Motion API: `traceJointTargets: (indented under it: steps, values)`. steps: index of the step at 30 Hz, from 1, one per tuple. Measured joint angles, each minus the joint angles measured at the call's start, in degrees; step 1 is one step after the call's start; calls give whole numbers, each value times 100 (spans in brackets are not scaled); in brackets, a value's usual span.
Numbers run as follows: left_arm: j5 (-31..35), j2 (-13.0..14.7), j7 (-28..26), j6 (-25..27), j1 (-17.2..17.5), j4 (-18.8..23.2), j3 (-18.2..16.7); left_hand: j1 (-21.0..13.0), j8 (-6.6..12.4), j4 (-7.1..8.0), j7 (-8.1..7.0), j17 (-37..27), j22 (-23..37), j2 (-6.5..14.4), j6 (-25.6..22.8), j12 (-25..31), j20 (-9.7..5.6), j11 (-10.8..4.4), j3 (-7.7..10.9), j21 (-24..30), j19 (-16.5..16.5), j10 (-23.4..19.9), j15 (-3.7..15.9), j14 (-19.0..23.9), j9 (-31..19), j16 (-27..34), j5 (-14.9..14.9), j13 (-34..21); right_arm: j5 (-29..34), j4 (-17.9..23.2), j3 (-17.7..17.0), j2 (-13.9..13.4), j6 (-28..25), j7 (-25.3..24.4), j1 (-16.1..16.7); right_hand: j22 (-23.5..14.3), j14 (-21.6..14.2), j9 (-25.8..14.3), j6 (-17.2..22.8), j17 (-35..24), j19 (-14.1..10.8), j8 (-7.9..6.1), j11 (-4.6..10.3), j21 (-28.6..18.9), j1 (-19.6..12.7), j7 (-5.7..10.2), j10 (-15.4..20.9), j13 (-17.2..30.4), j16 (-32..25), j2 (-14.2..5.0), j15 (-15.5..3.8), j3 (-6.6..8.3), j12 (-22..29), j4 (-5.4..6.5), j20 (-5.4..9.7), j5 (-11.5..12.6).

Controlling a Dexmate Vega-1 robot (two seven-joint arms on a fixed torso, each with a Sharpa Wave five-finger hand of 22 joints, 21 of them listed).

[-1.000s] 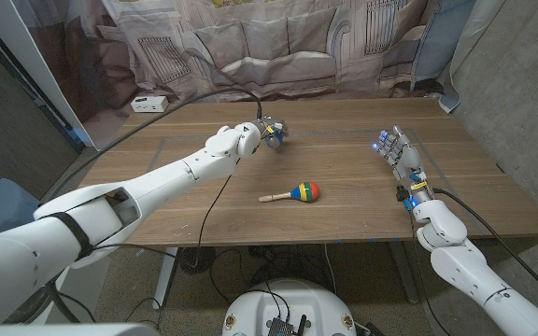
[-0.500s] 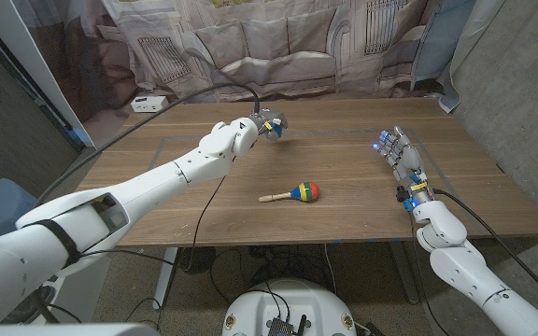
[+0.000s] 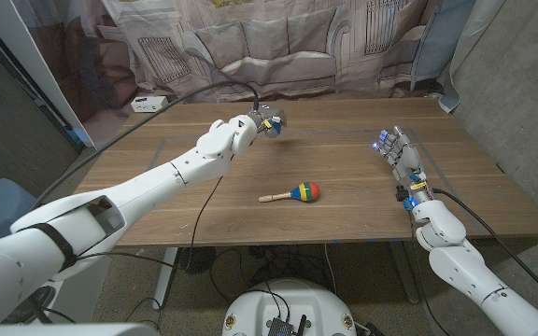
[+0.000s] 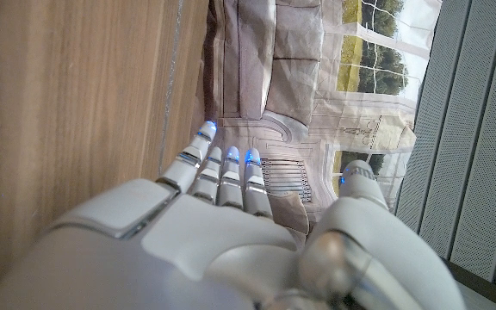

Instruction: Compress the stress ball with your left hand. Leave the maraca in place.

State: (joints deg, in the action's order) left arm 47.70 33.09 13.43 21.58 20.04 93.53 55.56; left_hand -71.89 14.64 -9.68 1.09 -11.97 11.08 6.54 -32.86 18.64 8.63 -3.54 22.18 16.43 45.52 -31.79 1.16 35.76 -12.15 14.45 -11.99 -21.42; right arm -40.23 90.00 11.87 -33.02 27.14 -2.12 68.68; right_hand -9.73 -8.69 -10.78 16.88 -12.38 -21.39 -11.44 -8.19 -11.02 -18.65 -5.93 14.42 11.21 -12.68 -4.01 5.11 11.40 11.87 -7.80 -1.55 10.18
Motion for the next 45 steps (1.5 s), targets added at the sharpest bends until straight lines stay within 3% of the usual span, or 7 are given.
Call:
traceJointTargets:
  steps: [6,14,25,31,32,45]
  values:
    - [117,-19,7,2,28,19,-20,-124,67,-42,5,25,20,0,-289,65,-127,100,98,78,170,-203,-43,165,0,40,-16,-48,0,-6,4,-2,1,7,-14,0,0,0,0,0,0,0,0,0,0,0,0,0,0,0,0,0,0,0,0,0]
    - [152,-76,-22,-17,62,-1,-75,-343,204,-116,61,55,50,-220,-742,157,-300,128,374,250,366,-603,-64,405,-38,56,-107,-93,0,-6,4,-10,1,7,-17,0,0,0,0,0,0,0,0,0,0,0,0,0,0,0,0,0,0,0,0,0]
    - [22,-155,-79,-94,95,-67,-140,-791,756,-126,160,39,80,-668,-1818,358,-376,188,759,656,354,-1339,-185,777,-397,63,-227,-261,5,5,-1,-11,1,-17,-9,0,-32,0,0,1,32,0,0,0,0,0,0,0,0,0,-32,0,0,0,-31,0]
    - [-88,-197,-121,-100,118,-102,-171,-898,910,-136,156,13,60,-774,-2057,409,-389,136,789,888,401,-1618,-163,1039,-547,126,-266,-288,6,11,-7,-9,1,-31,8,0,-54,0,0,1,31,0,0,0,0,0,0,0,0,0,-9,0,0,0,-31,0]
    - [-102,-200,-124,-100,120,-105,-172,-898,910,-136,143,9,47,-774,-2087,409,-449,129,789,908,471,-1664,-164,1045,-556,126,-266,-288,6,13,-8,-8,1,-33,10,0,-54,0,0,1,31,0,0,0,0,0,0,0,0,0,-9,0,0,0,-31,0]
    - [-225,-234,-140,-80,121,-139,-147,-927,930,-136,97,9,8,-804,-2262,337,-453,100,789,998,474,-1797,-138,1134,-539,122,-266,-216,6,48,-27,-8,0,-71,66,0,-53,0,0,1,31,0,0,0,0,0,0,0,0,0,-9,0,0,0,-31,0]
